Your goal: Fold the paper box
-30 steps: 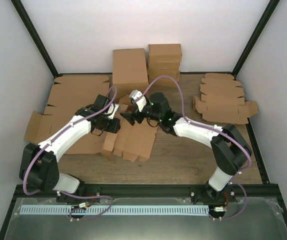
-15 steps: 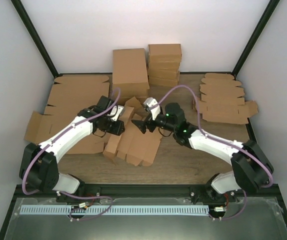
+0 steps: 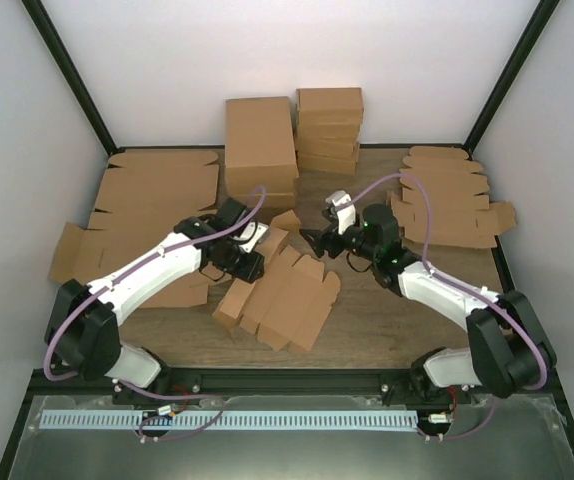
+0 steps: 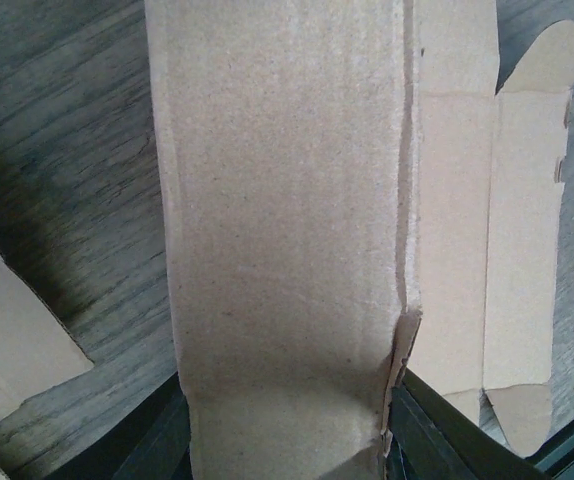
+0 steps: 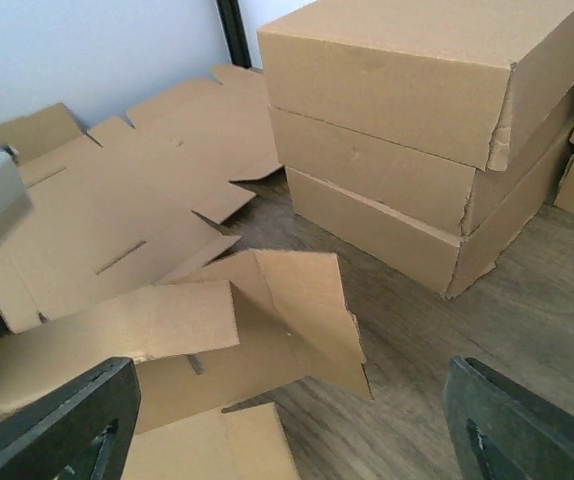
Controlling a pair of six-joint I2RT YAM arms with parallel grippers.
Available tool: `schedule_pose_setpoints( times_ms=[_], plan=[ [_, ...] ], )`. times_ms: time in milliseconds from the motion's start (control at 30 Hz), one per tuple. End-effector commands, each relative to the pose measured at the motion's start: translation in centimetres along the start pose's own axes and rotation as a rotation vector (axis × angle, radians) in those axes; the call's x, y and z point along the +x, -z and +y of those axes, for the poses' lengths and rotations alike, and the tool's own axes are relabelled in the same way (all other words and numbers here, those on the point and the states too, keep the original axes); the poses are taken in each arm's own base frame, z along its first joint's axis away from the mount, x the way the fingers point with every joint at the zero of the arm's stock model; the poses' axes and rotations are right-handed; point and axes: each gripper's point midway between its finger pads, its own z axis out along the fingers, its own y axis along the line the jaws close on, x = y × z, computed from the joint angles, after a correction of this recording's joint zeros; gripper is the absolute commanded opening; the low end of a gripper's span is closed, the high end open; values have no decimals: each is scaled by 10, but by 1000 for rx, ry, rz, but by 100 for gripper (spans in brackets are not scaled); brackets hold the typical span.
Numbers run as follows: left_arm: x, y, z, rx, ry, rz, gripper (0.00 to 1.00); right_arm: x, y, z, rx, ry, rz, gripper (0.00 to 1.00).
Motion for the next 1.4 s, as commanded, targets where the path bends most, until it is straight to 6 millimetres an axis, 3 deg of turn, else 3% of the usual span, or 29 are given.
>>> schedule_pose_setpoints(
  times_ms=[0, 100, 233, 400, 600, 700, 933, 1167, 1367],
  plan=[
    [-4, 9, -4, -46, -22, 29, 46, 4, -12, -10, -37, 100, 13, 83],
    [-2, 10, -1, -109, -50, 60, 46, 11, -26, -15, -56, 145, 58, 76],
    [-1, 7, -1, -158, -85, 81, 46, 13, -39, -24, -36, 201, 57, 74],
    [-1, 4, -14, -157, -140, 74, 46, 19, -51, -21, -82, 242, 71, 68],
    [2, -5, -13, -195, -167, 91, 46, 38, -72, -33, -83, 226, 153, 53],
    [2, -6, -12, -208, -172, 88, 45, 43, -78, -29, -124, 224, 169, 46],
    [3, -15, -12, -219, -181, 80, 45, 57, -74, -17, -187, 170, 220, 12],
    [7, -33, -11, -207, -168, 67, 45, 71, -62, 13, -167, 142, 259, 1],
    [5, -33, -8, -223, -151, 46, 45, 79, -48, 26, -142, 49, 275, 1]
  ],
)
